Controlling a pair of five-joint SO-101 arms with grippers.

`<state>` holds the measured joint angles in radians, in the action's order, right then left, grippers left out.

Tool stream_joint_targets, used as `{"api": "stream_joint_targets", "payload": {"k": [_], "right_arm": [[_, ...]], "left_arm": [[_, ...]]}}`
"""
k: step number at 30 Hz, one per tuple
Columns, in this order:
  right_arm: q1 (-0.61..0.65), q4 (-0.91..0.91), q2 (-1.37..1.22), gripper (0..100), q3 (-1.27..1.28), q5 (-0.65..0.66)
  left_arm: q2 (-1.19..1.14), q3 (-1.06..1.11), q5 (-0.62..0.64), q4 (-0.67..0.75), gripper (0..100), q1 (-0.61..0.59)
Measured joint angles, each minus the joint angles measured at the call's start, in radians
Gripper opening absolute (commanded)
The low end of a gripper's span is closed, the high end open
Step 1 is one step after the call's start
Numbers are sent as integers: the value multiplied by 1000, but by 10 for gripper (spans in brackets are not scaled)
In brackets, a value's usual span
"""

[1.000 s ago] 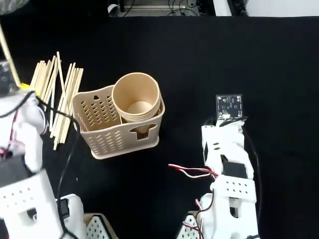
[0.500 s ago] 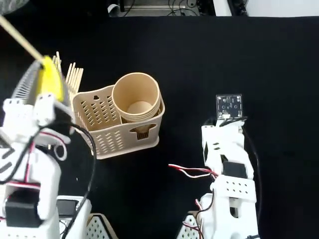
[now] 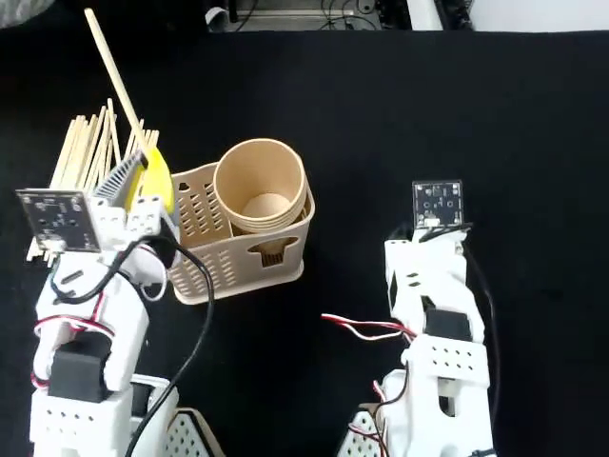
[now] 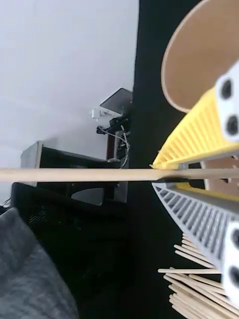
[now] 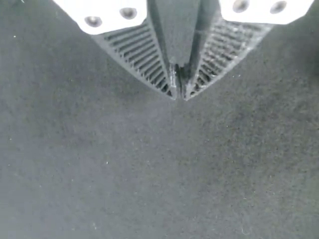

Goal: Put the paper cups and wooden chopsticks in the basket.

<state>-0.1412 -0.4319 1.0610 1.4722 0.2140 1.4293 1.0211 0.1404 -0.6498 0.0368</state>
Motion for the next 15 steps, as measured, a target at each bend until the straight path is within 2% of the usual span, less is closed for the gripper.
{"api": "stream_joint_targets", "payload": {"k": [7,11,15], "right_arm": [[0,0,0,12,0,0],[0,0,0,12,0,0],[0,0,0,12,0,0]], "left_arm": [[195,97,0,0,45,6],[279,166,-8,-41,180,8],[310,167,-8,-141,201,8]]}}
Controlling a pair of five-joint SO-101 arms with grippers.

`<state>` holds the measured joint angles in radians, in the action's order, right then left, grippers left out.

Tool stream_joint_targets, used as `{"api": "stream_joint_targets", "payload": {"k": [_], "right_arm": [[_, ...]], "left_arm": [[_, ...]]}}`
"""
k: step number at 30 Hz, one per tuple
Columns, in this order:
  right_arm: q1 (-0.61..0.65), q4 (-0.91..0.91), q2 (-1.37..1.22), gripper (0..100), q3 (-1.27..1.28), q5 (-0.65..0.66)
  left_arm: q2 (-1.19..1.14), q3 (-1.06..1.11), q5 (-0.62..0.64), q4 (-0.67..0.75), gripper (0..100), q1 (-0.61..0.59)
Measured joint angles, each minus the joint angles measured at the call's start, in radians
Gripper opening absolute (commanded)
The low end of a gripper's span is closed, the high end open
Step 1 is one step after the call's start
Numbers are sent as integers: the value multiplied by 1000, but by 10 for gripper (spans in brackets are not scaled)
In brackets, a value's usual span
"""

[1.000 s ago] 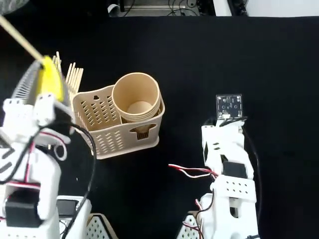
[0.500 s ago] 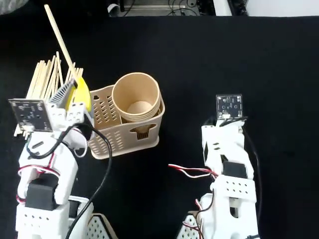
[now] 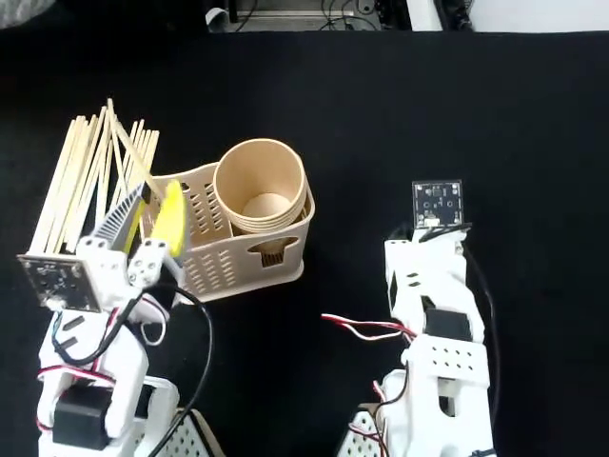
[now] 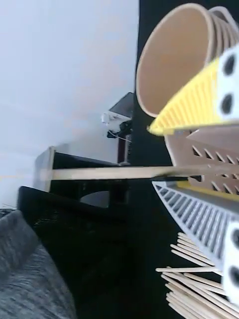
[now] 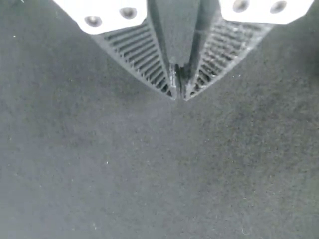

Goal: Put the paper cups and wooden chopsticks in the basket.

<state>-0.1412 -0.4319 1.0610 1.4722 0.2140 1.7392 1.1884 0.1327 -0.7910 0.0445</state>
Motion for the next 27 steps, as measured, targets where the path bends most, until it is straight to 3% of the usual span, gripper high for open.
{"api": "stream_joint_targets", "payload": {"k": [7,12,18,24,27], "right_arm": [[0,0,0,12,0,0],[0,0,0,12,0,0],[0,0,0,12,0,0],[0,0,0,12,0,0],[0,0,0,12,0,0]], "left_arm": [[-9,-84,0,-49,202,-11],[-175,-341,0,-181,202,-187],[-671,-764,-60,-397,202,-417],[-1223,-1191,-189,-637,200,-525],[-1452,-1333,-253,-689,199,-534]]}}
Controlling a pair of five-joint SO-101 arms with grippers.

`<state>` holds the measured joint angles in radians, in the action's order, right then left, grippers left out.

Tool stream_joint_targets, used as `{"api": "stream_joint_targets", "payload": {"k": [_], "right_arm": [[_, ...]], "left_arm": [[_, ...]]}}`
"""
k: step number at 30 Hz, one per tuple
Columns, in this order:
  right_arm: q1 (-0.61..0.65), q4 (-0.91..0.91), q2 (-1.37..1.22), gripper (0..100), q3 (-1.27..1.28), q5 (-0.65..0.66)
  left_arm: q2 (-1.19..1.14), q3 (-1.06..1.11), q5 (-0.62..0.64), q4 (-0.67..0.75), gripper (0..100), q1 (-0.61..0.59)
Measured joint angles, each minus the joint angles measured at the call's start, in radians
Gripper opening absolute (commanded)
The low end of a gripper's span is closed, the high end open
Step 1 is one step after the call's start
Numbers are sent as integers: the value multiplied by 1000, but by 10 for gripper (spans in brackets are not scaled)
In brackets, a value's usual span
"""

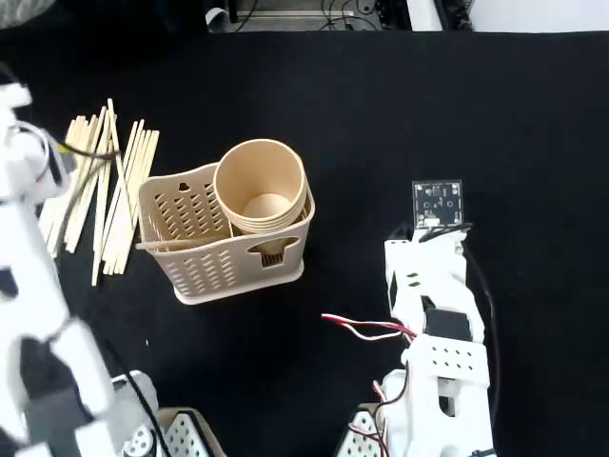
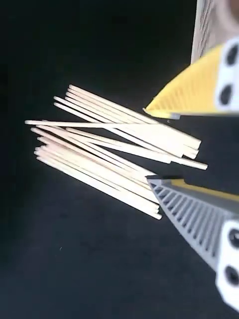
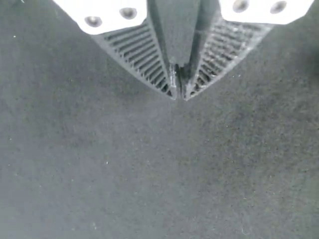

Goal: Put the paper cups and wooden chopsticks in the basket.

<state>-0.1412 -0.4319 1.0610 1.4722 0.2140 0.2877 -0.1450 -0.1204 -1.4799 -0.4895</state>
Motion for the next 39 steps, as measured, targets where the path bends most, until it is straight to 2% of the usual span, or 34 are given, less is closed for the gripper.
{"api": "stream_joint_targets", "payload": {"k": [10,19,24,31,39], "right_arm": [[0,0,0,12,0,0],[0,0,0,12,0,0],[0,0,0,12,0,0],[0,0,0,12,0,0],[0,0,0,12,0,0]], "left_arm": [[-672,-265,-210,-12,198,-2],[-1154,-649,-224,-29,179,-2],[-1313,-878,-224,-127,21,2],[-1422,-1138,-224,-264,28,3],[-1392,-1152,-189,-273,28,3]]}}
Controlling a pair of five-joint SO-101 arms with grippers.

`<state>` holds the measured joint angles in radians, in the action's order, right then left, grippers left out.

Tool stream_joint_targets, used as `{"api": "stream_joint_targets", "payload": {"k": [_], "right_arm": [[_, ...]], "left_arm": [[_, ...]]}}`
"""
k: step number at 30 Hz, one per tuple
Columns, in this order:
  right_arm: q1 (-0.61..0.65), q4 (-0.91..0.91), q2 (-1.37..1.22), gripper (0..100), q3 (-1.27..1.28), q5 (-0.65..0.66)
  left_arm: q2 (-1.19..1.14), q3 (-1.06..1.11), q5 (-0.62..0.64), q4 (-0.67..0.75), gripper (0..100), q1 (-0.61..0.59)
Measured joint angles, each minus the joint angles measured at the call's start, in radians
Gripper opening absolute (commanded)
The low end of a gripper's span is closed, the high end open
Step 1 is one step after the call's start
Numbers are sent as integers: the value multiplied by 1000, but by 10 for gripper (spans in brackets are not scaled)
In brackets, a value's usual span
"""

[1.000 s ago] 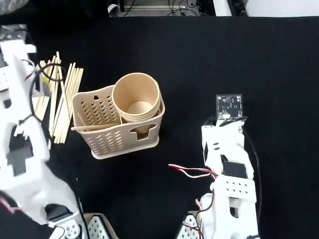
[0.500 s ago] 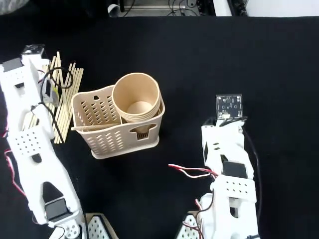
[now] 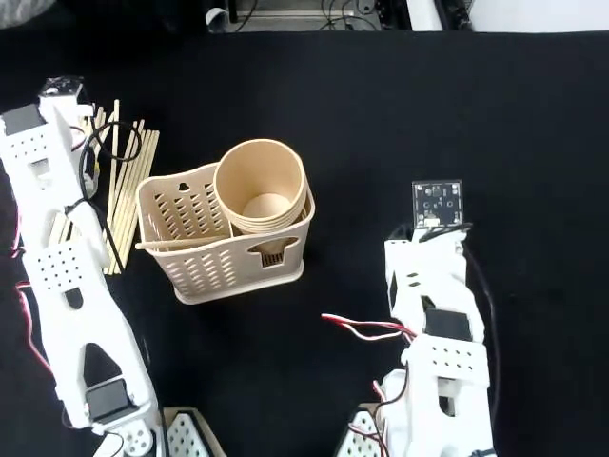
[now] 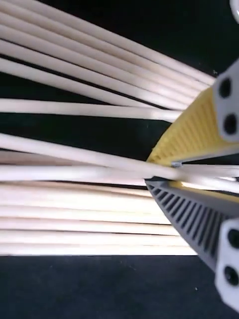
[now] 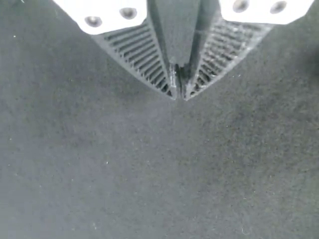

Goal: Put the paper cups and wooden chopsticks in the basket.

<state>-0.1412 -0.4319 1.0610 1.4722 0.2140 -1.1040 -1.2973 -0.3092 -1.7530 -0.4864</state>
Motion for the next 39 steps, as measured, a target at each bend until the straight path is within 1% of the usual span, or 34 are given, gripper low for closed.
{"api": "stream_joint_targets", "payload": {"k": [2,5,13,15,20,27,30,34,39], "right_arm": [[0,0,0,12,0,0],[0,0,0,12,0,0],[0,0,0,12,0,0],[0,0,0,12,0,0],[0,0,0,12,0,0],[0,0,0,12,0,0],[0,0,0,12,0,0],[0,0,0,12,0,0],[0,0,0,12,0,0]], "left_arm": [[64,57,41,0,28,0],[199,196,80,0,28,12],[683,612,91,3,29,66],[801,706,94,35,29,63],[1076,964,92,178,29,61],[1525,1409,92,465,29,87],[1722,1574,91,563,29,109],[1941,1706,92,640,29,137],[2140,1771,98,740,29,173]]}}
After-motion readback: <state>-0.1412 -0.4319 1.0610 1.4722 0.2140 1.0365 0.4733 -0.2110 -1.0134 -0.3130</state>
